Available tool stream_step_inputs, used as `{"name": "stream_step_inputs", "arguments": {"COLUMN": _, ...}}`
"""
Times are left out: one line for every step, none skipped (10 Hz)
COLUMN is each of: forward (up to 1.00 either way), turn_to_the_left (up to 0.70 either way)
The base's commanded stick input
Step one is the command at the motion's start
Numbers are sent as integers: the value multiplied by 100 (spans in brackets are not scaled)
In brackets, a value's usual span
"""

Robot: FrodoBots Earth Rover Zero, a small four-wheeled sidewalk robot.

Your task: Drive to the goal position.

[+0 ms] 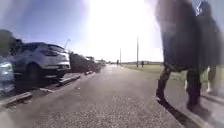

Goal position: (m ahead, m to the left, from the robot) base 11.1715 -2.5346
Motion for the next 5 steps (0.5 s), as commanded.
{"name": "stream_step_inputs", "arguments": {"forward": 100, "turn_to_the_left": 0}}
{"name": "stream_step_inputs", "arguments": {"forward": 100, "turn_to_the_left": 0}}
{"name": "stream_step_inputs", "arguments": {"forward": 100, "turn_to_the_left": 0}}
{"name": "stream_step_inputs", "arguments": {"forward": 100, "turn_to_the_left": 0}}
{"name": "stream_step_inputs", "arguments": {"forward": 100, "turn_to_the_left": 0}}
